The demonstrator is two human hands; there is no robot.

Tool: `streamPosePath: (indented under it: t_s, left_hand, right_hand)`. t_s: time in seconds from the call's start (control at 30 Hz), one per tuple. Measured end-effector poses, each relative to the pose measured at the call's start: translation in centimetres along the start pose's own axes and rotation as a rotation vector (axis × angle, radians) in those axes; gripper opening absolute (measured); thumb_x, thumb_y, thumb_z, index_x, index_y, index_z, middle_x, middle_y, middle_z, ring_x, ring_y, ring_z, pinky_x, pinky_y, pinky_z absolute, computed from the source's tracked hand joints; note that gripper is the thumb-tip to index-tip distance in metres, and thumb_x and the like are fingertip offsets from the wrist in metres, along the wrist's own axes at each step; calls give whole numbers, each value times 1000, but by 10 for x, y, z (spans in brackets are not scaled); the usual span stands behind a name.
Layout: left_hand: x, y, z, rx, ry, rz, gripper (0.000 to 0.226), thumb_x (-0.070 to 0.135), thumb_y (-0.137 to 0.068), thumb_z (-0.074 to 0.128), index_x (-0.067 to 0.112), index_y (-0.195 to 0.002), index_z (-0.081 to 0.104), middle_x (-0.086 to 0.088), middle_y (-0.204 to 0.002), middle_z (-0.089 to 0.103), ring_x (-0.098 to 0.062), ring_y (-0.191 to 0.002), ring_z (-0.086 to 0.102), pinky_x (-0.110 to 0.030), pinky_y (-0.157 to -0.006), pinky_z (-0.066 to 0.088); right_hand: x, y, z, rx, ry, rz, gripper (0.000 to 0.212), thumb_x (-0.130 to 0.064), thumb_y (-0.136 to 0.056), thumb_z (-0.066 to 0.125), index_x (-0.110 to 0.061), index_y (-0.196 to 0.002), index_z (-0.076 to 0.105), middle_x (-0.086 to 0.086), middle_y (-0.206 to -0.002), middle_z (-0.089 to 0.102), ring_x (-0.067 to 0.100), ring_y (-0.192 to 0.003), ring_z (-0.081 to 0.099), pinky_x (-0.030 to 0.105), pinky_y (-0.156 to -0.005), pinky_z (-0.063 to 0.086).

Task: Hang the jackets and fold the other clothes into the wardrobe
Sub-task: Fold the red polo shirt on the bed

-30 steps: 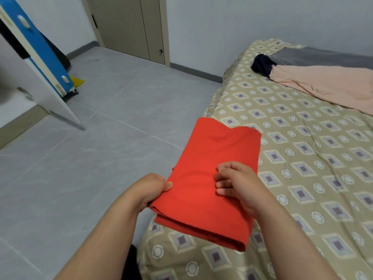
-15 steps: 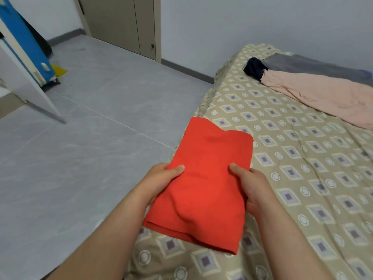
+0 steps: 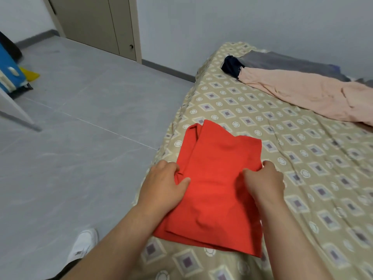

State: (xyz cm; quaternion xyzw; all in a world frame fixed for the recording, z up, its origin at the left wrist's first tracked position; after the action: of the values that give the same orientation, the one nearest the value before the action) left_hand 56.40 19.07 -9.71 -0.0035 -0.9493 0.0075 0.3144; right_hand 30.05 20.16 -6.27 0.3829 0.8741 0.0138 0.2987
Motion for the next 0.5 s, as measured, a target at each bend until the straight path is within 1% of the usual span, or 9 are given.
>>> streamPosePath:
  t_s: [0.03, 0.07, 0.13, 0.2, 0.3, 0.37, 0.43, 0.47, 0.5]
  left_hand:
    - [4, 3, 2, -23, 4, 27, 42, 53, -82, 63, 24, -112, 62, 2, -109, 59, -21, -103, 56, -30, -85, 42]
    - [7, 4, 4, -43, 4, 39, 41, 54, -82, 63, 25, -111, 62, 5, -106, 59, -18, -99, 58, -29, -81, 42]
    - [7, 2, 5, -59, 9, 21, 40, 57, -81, 63, 28, -109, 61, 9, -98, 58, -15, -92, 58, -27, -73, 39]
    - [5, -6, 3, -65, 38, -32, 39, 58, -79, 63, 28, -105, 63, 12, -89, 52, -14, -86, 56, -27, -71, 38]
    - [17, -38, -3, -41, 123, -35, 39, 55, -79, 66, 24, -103, 66, 11, -87, 50, -16, -90, 56, -29, -77, 43]
    - [35, -71, -2, -58, 210, -12, 32, 45, -80, 69, 19, -98, 69, 4, -84, 57, -20, -87, 59, -32, -79, 47]
    - [52, -108, 5, -101, 283, -37, 25, 37, -82, 67, 12, -86, 68, -11, -83, 66, -29, -82, 62, -39, -77, 52]
    - [56, -123, 10, -128, 326, -72, 26, 38, -82, 66, 11, -80, 66, -15, -80, 66, -33, -77, 62, -40, -75, 52]
    - [60, -136, 15, -154, 374, -117, 32, 42, -81, 64, 11, -74, 64, -15, -72, 63, -33, -69, 58, -38, -71, 52]
  right_hand:
    - [-9, 4, -1, 45, 15, -79, 50, -28, -80, 63, -10, -127, 55, 21, -120, 59, 41, -114, 55, 43, -96, 44]
    - [-18, 9, 1, 64, 12, -163, 51, -26, -82, 63, -11, -130, 55, 20, -121, 59, 40, -115, 54, 42, -98, 42]
    - [-33, 21, 12, 23, 7, -301, 43, -22, -83, 63, -13, -125, 61, 16, -116, 63, 35, -112, 57, 39, -98, 42]
    - [-40, 29, 24, -59, 2, -368, 32, -20, -85, 63, -16, -116, 66, 13, -112, 63, 31, -107, 59, 37, -97, 44]
    - [-43, 26, 27, -69, -33, -356, 27, -16, -86, 58, -18, -112, 68, 13, -112, 62, 32, -107, 58, 38, -98, 44]
    - [-40, 19, 26, -73, -44, -341, 31, -15, -87, 55, -18, -115, 68, 14, -115, 63, 32, -110, 58, 39, -99, 44]
    - [-37, 16, 30, -129, -20, -330, 34, -17, -87, 53, -21, -119, 66, 12, -118, 63, 31, -112, 57, 38, -100, 44]
    - [-36, 16, 33, -151, -5, -327, 35, -19, -87, 53, -22, -120, 66, 10, -119, 63, 31, -111, 58, 38, -100, 44]
    - [-36, 15, 35, -161, 1, -323, 35, -20, -88, 53, -22, -120, 65, 10, -119, 63, 31, -111, 57, 38, -100, 44]
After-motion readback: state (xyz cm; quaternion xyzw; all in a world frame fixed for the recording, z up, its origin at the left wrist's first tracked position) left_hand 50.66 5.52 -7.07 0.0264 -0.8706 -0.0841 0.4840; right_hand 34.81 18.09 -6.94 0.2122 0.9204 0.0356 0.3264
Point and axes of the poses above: each hand's wrist, its own y-axis away from the middle knuckle, its own z-axis out of the palm, x = y × z, the point moved 6 cm from there along -y, towards the middle knuckle
